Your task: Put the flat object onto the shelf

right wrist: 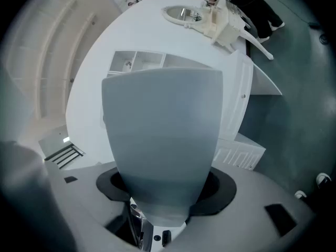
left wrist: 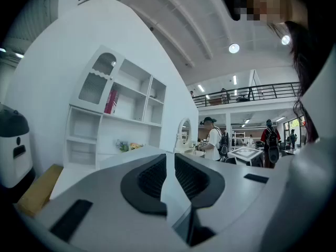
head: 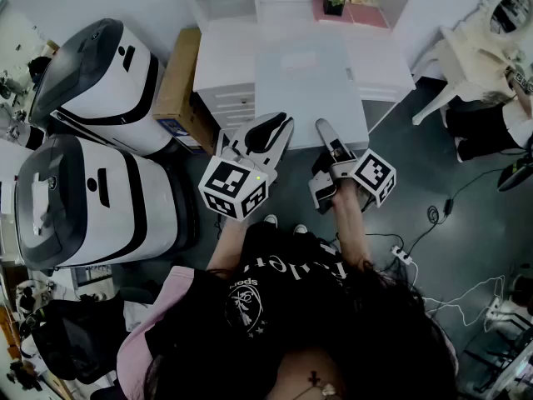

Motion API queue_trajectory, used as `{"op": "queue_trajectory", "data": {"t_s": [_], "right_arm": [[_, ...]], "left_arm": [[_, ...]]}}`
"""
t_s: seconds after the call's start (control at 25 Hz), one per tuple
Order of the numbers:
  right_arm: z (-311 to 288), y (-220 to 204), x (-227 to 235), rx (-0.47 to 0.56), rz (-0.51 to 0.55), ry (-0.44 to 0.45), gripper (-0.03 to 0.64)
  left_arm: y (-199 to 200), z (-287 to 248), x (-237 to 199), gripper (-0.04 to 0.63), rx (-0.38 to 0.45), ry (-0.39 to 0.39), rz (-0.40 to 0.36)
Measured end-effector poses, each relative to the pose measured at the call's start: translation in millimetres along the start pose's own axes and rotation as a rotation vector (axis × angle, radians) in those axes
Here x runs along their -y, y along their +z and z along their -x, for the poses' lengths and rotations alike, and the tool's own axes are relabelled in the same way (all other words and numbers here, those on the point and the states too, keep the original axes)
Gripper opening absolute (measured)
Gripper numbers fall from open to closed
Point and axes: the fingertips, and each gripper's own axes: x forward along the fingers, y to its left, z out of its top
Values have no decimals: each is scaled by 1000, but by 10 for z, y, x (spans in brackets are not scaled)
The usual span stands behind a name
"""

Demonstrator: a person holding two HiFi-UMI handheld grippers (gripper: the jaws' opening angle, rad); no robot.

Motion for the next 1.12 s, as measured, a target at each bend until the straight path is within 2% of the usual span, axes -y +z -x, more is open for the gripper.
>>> {"op": "queue_trajectory", "data": {"t_s": [0.2,0.44,1.12], "right_arm": [[-34,-12,15,3,-9,-9,304],[-85,-9,40,43,-103,15,304],[-378,-162,-79,113,-84,13,304]], "left_arm": [[13,13,-76,49,1,-2,6],[33,41,-169,51,3,-15,9],[128,208,-634,51,20,-79,-5]]}}
